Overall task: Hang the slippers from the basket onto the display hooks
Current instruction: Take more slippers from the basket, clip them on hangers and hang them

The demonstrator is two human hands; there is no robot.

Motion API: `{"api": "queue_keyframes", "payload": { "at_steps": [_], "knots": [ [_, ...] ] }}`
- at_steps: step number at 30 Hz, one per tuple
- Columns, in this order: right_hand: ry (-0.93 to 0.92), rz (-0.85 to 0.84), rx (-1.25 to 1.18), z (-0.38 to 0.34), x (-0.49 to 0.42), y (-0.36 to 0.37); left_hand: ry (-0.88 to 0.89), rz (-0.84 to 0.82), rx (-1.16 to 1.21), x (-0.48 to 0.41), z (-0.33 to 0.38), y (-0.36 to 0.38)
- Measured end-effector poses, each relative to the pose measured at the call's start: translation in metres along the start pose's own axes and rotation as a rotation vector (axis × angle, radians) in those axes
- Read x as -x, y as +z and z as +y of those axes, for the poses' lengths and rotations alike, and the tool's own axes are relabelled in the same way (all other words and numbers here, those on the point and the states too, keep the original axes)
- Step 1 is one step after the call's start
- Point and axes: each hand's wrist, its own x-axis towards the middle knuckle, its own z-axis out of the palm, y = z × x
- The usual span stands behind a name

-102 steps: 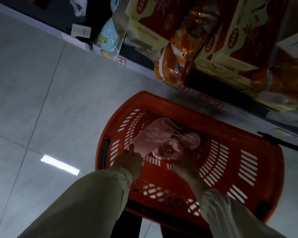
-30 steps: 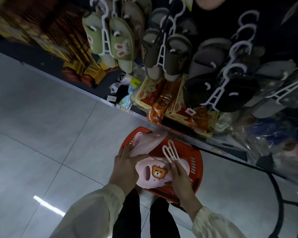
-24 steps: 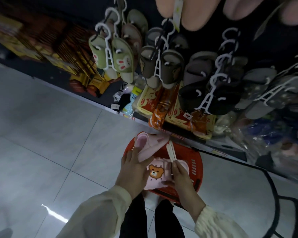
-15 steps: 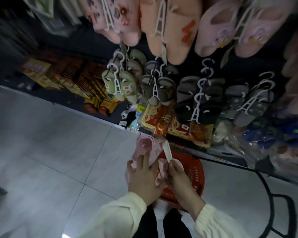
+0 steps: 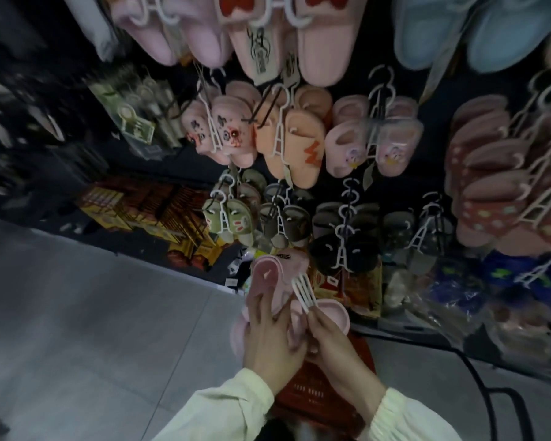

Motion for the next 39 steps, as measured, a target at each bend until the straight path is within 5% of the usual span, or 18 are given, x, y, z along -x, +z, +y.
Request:
{"api": "queue_keyframes", "payload": {
  "at_steps": [7,11,15,23,28,34,39],
  "knots": [
    [-0.125,-0.013,0.073,-0.039,0.034,0.01,0.007,0.118,0.04,-0.005,-0.001,-0.036],
    [-0.271,0.127,0.199,-0.065,0.041,-0.002,0.065,0.178,0.056,-0.017,-0.015,-0.061],
    [-0.512,0.285,0.419,-0.09,0.047,-0.008,0.238,0.18,0.102,-0.022,-0.025,-0.09],
    [-0.764,0.317,0.929,-0.139,0.052,0.013,0.586,0.219,0.058,-0.011,-0.011,-0.131],
    [-0.681,0.423,1.037,-0.163,0.049,0.021,0.673,0.263,0.063,-0.009,0.003,-0.144],
    [-0.356,0.457,1.212,-0.185,0.044,0.023,0.8,0.256,-0.031,-0.009,0.009,-0.149],
    [-0.368,0.434,1.185,-0.188,0.043,0.012,0.816,0.258,-0.001,-0.007,0.015,-0.159]
  ]
}}
